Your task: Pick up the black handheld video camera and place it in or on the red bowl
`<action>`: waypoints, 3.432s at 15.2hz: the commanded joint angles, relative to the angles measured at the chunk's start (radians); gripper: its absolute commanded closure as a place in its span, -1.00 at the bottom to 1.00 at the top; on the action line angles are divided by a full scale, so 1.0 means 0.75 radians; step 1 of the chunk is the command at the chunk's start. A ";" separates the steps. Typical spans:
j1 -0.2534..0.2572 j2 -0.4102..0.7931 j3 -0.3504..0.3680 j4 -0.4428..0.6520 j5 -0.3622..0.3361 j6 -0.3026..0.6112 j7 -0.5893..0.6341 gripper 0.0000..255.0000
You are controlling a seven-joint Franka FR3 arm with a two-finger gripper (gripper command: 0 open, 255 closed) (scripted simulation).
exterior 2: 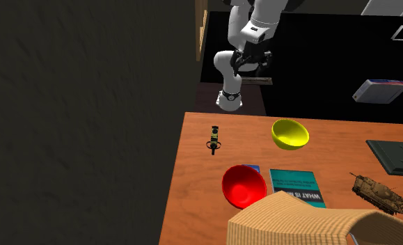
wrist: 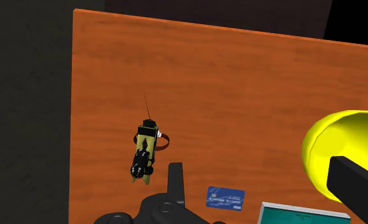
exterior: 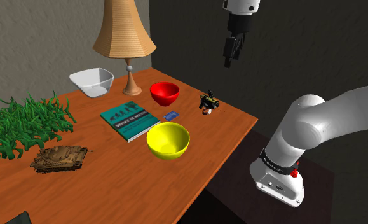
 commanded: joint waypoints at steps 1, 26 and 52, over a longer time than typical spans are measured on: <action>0.000 0.000 0.000 0.000 0.000 0.000 0.000 -1.00; -0.172 0.606 -0.246 -0.487 -0.109 1.157 -0.040 -1.00; -0.173 0.601 -0.247 -0.483 -0.110 1.147 -0.043 1.00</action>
